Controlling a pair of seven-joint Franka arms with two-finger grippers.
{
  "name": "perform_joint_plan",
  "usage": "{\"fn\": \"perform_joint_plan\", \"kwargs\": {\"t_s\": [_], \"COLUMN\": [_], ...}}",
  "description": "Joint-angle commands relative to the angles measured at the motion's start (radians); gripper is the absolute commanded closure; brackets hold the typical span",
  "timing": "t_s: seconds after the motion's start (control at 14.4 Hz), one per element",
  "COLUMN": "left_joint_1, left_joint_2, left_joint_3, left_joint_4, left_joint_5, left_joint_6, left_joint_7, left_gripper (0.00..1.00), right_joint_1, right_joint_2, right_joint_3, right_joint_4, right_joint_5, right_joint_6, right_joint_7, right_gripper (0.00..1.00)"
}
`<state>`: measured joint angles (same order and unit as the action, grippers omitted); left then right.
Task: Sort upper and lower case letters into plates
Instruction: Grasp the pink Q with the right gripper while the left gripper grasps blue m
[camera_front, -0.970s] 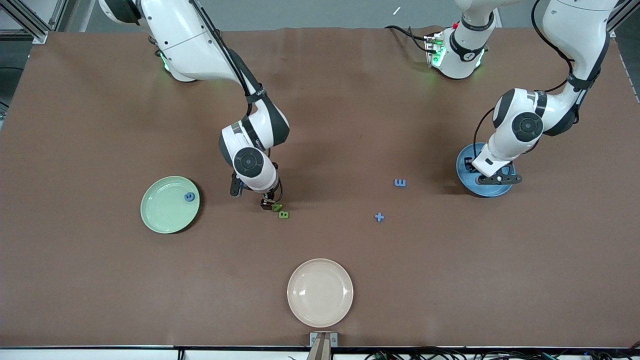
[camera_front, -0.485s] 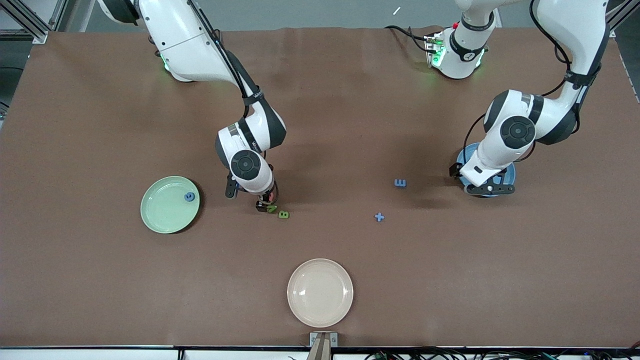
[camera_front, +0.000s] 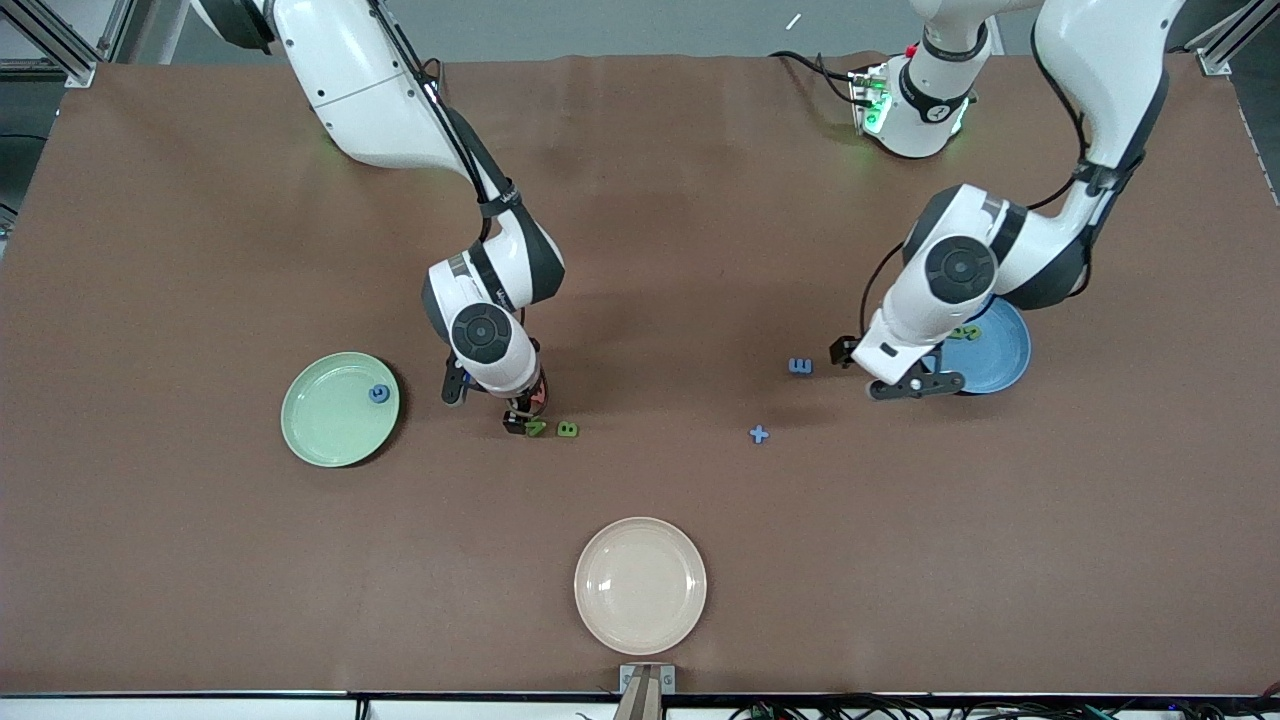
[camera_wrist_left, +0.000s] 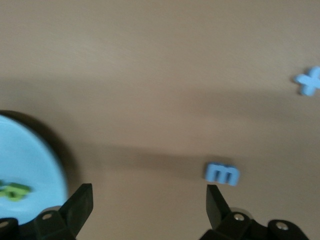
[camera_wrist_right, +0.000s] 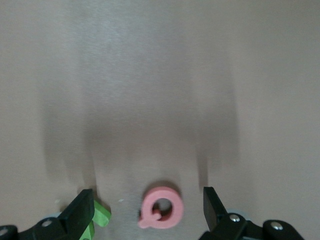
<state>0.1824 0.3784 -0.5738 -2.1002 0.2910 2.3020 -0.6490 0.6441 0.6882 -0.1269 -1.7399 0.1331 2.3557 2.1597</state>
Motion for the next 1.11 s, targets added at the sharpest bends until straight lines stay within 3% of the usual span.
{"fn": "perform_joint_plan", "kwargs": {"t_s": [0.0,0.55,1.04], "left_joint_1": [-0.052,-0.092,-0.093], "left_joint_2": [0.054,0.161,0.214], "left_joint_3": [-0.003,0.002,0.003], "left_joint_4": [0.04,0.045,0.061], "left_joint_5": [0.007,0.088,0.177], "left_joint_6": [0.003,0.137,0.143], "left_joint_7": [-0.037,-0.161,-0.247], "left_gripper": [0.01,0.01,0.27], "right_joint_1": [-0.03,-0.047,0.005], "right_joint_2": [0.007,0.007,0.024], "right_joint_3": [0.01,0.016,0.02], "right_joint_4": [0.008,0.034,0.028], "right_joint_5": [-0.015,-0.007,0.003], "right_joint_6": [0.031,-0.039,-0.075], "right_joint_7": [-0.003,-0.011,0.045], "right_gripper": [0.03,0.03,0.05]}}
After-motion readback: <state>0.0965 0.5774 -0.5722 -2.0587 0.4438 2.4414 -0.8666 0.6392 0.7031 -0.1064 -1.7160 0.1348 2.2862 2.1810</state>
